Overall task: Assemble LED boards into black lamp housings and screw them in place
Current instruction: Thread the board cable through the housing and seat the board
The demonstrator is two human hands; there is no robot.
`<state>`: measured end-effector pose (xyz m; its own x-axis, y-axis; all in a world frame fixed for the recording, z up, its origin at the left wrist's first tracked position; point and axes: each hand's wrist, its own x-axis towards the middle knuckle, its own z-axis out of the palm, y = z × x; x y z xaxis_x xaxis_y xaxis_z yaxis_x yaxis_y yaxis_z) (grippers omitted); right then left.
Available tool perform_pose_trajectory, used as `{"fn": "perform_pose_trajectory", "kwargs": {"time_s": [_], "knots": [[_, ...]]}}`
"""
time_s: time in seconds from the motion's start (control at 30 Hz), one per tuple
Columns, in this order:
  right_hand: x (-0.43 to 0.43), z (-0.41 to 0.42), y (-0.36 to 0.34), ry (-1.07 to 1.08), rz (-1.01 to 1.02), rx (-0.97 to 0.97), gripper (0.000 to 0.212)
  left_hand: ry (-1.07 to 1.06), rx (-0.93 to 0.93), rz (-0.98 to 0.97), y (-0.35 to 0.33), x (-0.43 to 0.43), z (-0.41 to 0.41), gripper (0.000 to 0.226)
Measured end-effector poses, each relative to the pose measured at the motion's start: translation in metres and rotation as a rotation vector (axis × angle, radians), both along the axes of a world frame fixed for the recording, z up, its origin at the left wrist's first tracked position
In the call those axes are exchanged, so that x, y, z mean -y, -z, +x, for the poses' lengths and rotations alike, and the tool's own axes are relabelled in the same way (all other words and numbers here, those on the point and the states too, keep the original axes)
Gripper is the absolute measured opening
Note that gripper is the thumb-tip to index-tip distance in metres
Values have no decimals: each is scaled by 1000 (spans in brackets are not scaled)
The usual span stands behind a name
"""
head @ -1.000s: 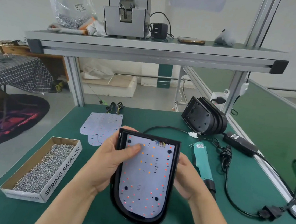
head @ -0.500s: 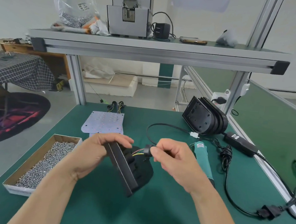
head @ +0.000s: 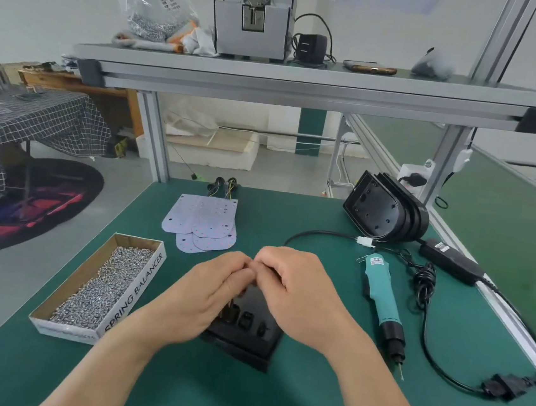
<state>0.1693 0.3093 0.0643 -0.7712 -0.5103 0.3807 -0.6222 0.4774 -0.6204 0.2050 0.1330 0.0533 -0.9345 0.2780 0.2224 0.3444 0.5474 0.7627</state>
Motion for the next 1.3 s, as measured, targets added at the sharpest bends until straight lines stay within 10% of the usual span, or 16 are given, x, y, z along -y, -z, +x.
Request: {"fn": "perform_pose_trajectory", "kwargs": {"time_s": [0.27, 0.63, 0.87, 0.97, 1.1, 1.3], "knots": [[6, 11, -2, 136, -158, -192, 31, -121, -76, -403, 14, 12, 5, 44], [-12, 8, -15, 148, -291, 59, 26, -266, 302, 322, 1, 4, 4, 39], [-26, 27, -47, 237, 430, -453, 36, -187, 301, 182, -22, -12, -5, 27], [-23, 27, -48, 77, 607, -371, 32, -88, 301, 141, -35, -9, -10, 33], [-25, 15, -36, 66, 514, -48, 21, -90, 286, 132, -42, -1, -22, 19], [-35, -5, -17, 91, -7, 44, 38, 186, 373, 516, -21, 33, -36, 85]]}}
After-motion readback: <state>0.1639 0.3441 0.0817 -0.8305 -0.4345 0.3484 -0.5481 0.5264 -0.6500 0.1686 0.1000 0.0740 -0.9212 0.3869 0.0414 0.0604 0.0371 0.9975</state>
